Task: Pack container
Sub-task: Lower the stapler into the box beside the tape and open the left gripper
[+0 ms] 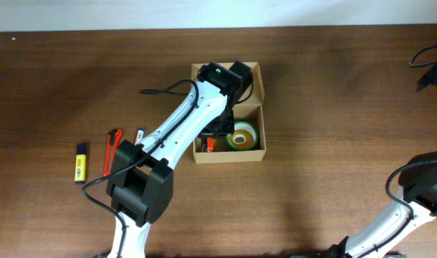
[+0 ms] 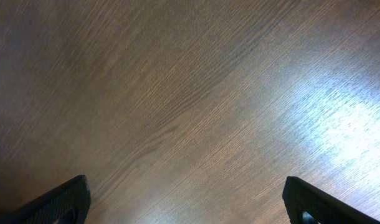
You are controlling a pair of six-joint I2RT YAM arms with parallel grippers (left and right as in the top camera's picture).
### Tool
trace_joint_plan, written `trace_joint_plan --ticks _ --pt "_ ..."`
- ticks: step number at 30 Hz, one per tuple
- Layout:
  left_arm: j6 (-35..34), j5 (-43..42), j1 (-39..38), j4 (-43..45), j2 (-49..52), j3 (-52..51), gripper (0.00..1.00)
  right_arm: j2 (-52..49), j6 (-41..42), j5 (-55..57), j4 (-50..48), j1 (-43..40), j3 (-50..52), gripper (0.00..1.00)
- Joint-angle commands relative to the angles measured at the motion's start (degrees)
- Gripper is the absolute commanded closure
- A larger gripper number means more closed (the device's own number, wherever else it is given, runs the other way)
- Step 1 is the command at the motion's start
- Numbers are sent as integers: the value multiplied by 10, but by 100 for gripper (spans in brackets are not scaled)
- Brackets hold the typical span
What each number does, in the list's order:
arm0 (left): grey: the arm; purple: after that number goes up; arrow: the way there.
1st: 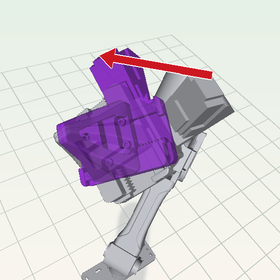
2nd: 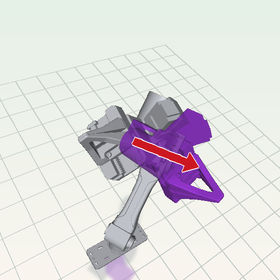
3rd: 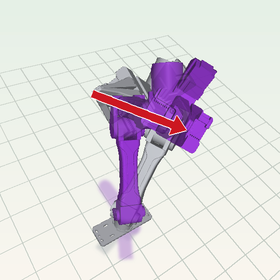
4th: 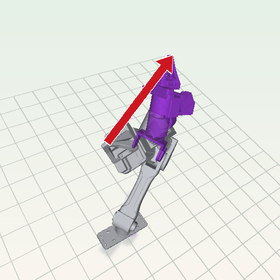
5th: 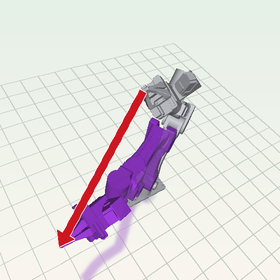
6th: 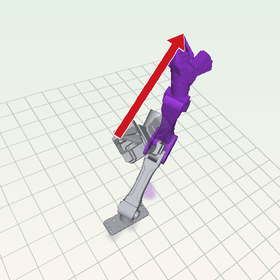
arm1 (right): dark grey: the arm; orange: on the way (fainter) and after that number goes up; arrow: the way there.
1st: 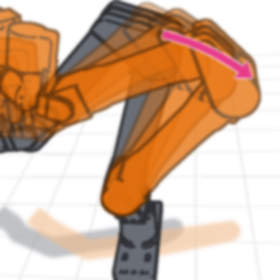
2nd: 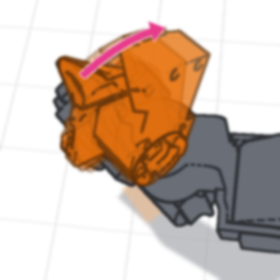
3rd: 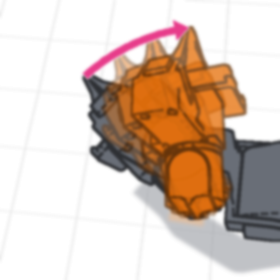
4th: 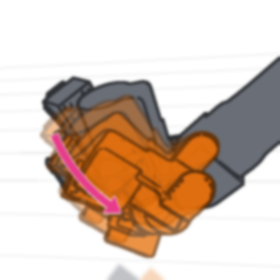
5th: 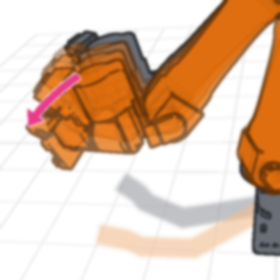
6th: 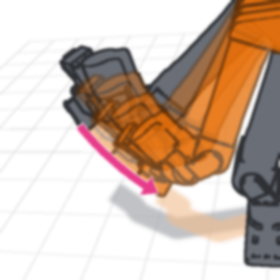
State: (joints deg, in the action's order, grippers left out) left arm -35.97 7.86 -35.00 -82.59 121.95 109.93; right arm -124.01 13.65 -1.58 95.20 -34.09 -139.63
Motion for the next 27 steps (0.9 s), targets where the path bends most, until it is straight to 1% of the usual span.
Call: trace_joint_plan --ticks 1,11,20,27 --pt "17 -2 3 7 0 -3 98 16 1 3 0 -1 2 1" --pt "18 -2 29 12 0 -12 98 16 1 3 0 -1 2 0" --pt "35 -16 30 47 0 -59 98 16 1 3 0 -1 2 1" --pt "42 -17 30 64 0 -62 98 16 1 3 0 -1 2 1"
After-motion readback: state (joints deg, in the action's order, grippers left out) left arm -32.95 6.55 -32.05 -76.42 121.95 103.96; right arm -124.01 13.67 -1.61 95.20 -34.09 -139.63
